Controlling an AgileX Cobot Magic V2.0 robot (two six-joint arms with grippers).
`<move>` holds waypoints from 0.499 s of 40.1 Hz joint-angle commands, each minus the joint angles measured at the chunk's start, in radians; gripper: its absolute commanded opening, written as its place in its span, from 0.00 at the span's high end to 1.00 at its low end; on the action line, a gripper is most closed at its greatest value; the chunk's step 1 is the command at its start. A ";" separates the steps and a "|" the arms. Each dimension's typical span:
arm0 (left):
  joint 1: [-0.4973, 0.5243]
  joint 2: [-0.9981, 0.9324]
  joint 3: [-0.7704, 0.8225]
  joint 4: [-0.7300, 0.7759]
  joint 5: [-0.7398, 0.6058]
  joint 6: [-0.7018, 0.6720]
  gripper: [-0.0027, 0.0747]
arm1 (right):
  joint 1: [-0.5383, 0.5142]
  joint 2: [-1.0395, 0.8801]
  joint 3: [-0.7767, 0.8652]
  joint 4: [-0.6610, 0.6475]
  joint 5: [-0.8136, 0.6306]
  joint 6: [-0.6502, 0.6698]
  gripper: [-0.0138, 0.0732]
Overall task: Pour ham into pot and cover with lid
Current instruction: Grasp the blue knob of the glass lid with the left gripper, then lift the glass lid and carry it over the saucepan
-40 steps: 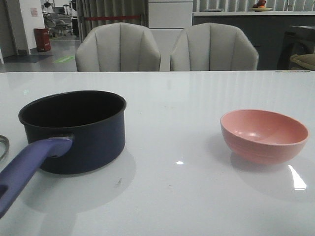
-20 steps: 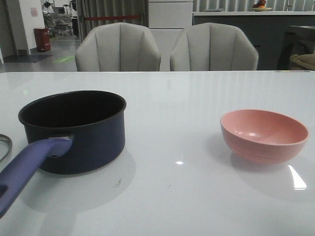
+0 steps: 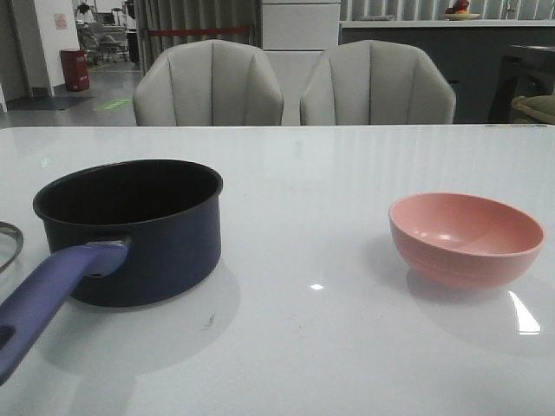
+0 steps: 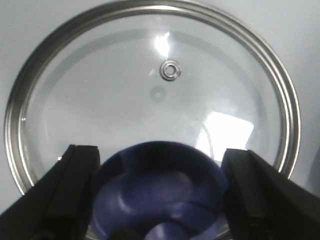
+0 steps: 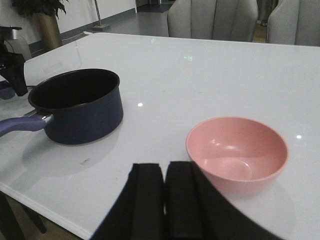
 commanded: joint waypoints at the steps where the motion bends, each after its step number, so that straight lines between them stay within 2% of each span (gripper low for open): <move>1: -0.001 -0.051 -0.072 -0.011 0.042 0.016 0.65 | 0.000 0.009 -0.026 0.002 -0.079 -0.008 0.67; 8: -0.001 -0.062 -0.137 -0.011 0.107 0.030 0.65 | 0.000 0.009 -0.026 0.002 -0.079 -0.008 0.67; 13: -0.003 -0.081 -0.190 -0.011 0.153 0.105 0.65 | 0.000 0.009 -0.026 0.002 -0.079 -0.008 0.67; 20: -0.009 -0.130 -0.289 -0.020 0.214 0.133 0.66 | 0.000 0.009 -0.026 0.002 -0.079 -0.008 0.67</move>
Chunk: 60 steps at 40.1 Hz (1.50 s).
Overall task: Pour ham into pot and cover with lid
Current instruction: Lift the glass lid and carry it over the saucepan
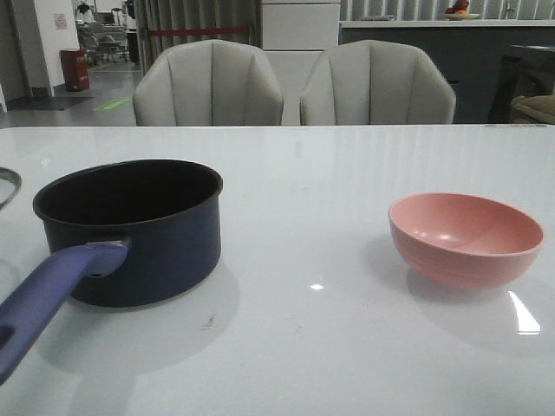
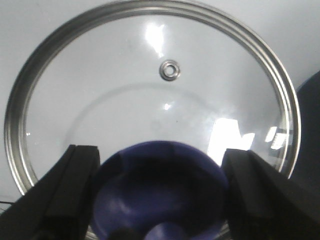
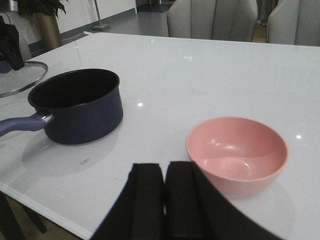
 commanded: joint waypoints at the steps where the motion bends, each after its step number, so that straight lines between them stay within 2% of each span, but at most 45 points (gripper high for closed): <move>1: -0.013 -0.103 -0.092 -0.029 0.042 0.025 0.66 | 0.000 0.009 -0.026 0.002 -0.079 -0.008 0.67; 6: -0.053 -0.139 -0.157 -0.082 0.047 0.041 0.66 | 0.000 0.009 -0.026 0.002 -0.079 -0.008 0.67; 13: -0.195 -0.143 -0.190 -0.089 0.047 0.095 0.66 | 0.000 0.009 -0.026 0.002 -0.079 -0.008 0.67; 21: -0.379 -0.113 -0.190 -0.021 0.047 0.095 0.66 | 0.000 0.009 -0.026 0.002 -0.079 -0.008 0.67; 28: -0.490 -0.064 -0.190 0.029 0.049 0.095 0.66 | 0.000 0.009 -0.026 0.002 -0.079 -0.008 0.67; 33: -0.517 -0.047 -0.190 0.030 0.049 0.095 0.66 | 0.000 0.009 -0.026 0.002 -0.079 -0.008 0.67; 60: -0.511 -0.040 -0.143 0.005 0.049 0.091 0.66 | 0.000 0.009 -0.026 0.002 -0.079 -0.008 0.67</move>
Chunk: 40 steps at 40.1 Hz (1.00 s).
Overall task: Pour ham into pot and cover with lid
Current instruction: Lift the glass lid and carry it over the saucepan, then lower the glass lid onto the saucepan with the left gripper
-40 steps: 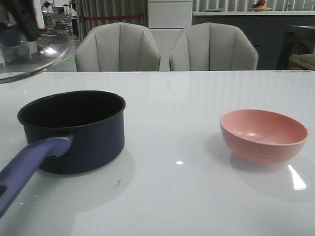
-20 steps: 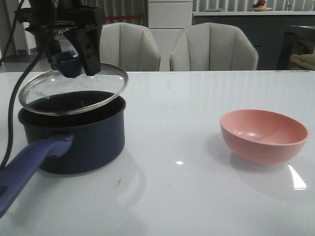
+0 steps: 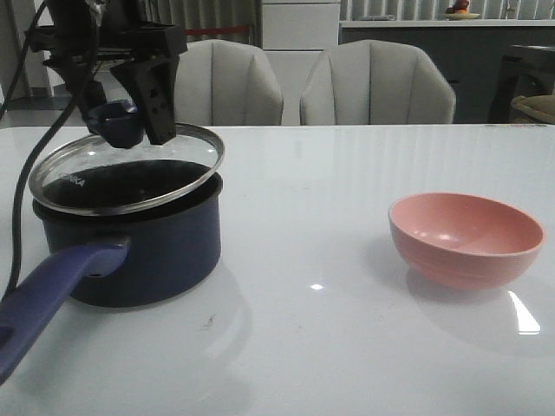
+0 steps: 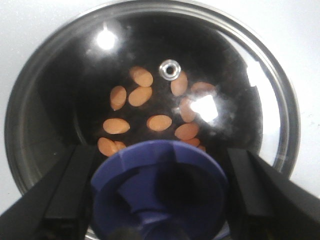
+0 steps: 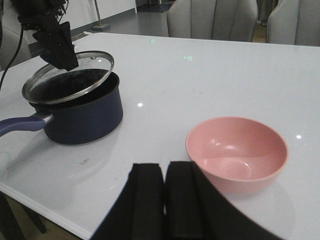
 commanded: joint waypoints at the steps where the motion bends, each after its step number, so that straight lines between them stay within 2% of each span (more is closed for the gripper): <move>1: 0.001 -0.055 -0.011 -0.008 0.023 -0.005 0.66 | 0.000 0.009 -0.026 0.002 -0.079 -0.008 0.67; 17: 0.044 -0.047 -0.004 -0.011 0.023 -0.032 0.64 | 0.000 0.009 -0.026 0.002 -0.079 -0.008 0.67; 29: 0.044 -0.013 -0.008 -0.078 0.010 -0.032 0.64 | 0.000 0.009 -0.026 0.002 -0.079 -0.008 0.67; 40: 0.046 -0.013 -0.064 -0.072 0.005 -0.032 0.64 | 0.000 0.009 -0.026 0.002 -0.079 -0.008 0.67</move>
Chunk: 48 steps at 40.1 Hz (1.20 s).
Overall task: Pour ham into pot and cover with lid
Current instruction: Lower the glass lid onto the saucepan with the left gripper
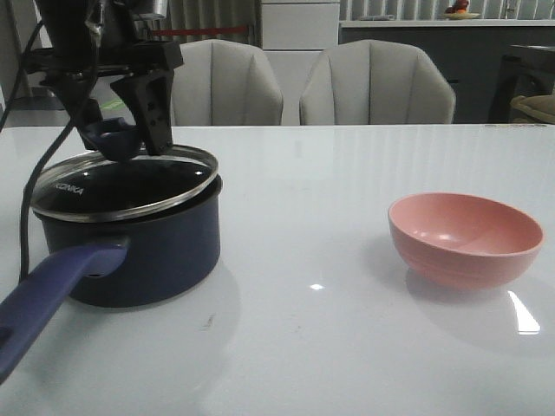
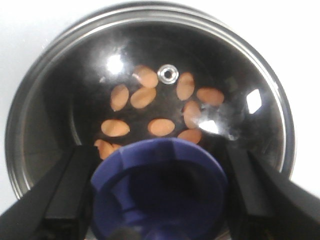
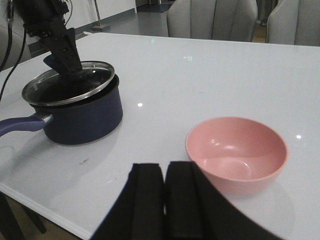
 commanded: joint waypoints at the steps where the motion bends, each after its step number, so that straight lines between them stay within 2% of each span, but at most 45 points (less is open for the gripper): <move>1: 0.004 -0.053 -0.053 -0.020 0.012 -0.012 0.64 | 0.000 0.009 -0.026 0.002 -0.079 -0.008 0.67; 33: 0.004 -0.013 -0.049 0.000 0.029 -0.012 0.64 | 0.000 0.009 -0.026 0.002 -0.079 -0.008 0.67; 37: 0.004 0.000 -0.049 -0.010 0.029 -0.012 0.54 | 0.000 0.009 -0.026 0.002 -0.079 -0.008 0.67; 45: 0.004 0.011 -0.049 -0.020 0.029 -0.012 0.21 | 0.000 0.009 -0.026 0.002 -0.079 -0.008 0.67; 48: 0.004 0.011 -0.049 -0.020 0.029 -0.012 0.14 | 0.000 0.009 -0.026 0.002 -0.079 -0.008 0.67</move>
